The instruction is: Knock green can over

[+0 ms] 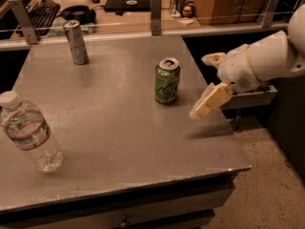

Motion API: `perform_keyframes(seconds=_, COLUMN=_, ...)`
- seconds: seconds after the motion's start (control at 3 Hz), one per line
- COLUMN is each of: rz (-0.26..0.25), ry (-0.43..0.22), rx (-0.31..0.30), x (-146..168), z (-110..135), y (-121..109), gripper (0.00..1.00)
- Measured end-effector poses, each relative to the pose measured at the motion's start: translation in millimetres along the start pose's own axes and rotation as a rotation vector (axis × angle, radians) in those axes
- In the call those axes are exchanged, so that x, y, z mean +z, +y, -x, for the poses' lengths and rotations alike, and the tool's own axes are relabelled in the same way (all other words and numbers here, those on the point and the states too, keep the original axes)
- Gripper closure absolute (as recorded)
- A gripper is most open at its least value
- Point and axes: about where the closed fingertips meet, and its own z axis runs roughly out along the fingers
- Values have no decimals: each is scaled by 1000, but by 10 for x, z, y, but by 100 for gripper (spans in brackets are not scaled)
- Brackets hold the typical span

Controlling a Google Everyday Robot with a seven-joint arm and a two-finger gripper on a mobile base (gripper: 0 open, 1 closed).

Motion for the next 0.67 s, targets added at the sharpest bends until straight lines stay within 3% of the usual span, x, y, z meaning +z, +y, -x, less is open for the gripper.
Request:
perform_keyframes(seconds=0.33, rz=35, ry=-139, rx=15, x=310, z=266, y=46, gripper=0)
perform_keyframes(seconds=0.67, rz=97, ry=-276, rx=51, x=636, z=609, y=240, gripper=0)
